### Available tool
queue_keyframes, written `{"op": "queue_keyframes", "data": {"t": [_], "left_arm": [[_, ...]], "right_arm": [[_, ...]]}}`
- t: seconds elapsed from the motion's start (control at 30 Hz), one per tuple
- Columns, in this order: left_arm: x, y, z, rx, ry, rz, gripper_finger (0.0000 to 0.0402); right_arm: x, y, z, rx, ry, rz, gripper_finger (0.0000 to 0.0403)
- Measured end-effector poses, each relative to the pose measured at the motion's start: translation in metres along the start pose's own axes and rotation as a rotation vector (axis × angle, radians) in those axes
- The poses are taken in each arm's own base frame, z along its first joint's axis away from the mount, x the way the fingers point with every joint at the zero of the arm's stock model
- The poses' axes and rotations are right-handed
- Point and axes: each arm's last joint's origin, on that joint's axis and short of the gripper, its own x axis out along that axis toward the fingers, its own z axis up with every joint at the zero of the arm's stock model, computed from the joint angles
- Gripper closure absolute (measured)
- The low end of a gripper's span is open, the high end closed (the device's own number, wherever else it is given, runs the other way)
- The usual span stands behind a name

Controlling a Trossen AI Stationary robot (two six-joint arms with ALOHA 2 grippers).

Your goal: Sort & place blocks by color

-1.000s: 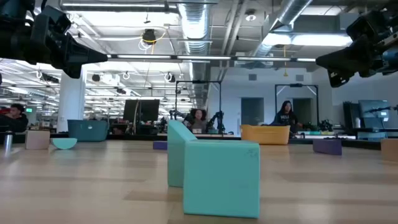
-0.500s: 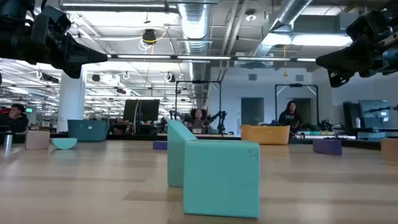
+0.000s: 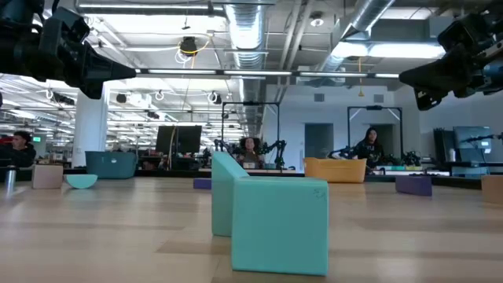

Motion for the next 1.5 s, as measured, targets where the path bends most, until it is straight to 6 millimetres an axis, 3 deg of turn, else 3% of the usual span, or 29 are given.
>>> {"op": "queue_keyframes", "data": {"t": [0.4,0.6,0.73,1.0,1.27,1.37,1.5], "left_arm": [[0.000,0.000,0.000,0.002,0.000,0.000,0.0401],[0.001,0.003,0.001,0.488,-0.042,0.103,0.0402],[0.001,0.006,0.003,0.694,-0.013,0.220,0.0402],[0.000,0.009,0.002,0.763,0.049,0.340,0.0401],[0.000,0.008,0.006,0.566,-0.028,0.317,0.0402],[0.000,0.008,0.008,0.274,-0.088,0.315,0.0401],[-0.001,0.011,0.009,-0.326,-0.206,0.373,0.0401]], "right_arm": [[0.000,0.000,0.000,0.000,0.000,0.000,0.0369],[0.000,0.000,0.000,0.000,0.000,-0.001,0.0369],[0.000,0.000,0.000,0.000,0.000,-0.001,0.0369],[0.000,0.000,0.000,0.000,0.000,0.000,0.0369],[0.000,0.000,0.000,-0.005,0.000,0.000,0.0369],[0.000,-0.001,0.000,-0.129,-0.001,-0.016,0.0369],[0.000,-0.002,0.006,-0.147,-0.062,-0.027,0.0369]]}}
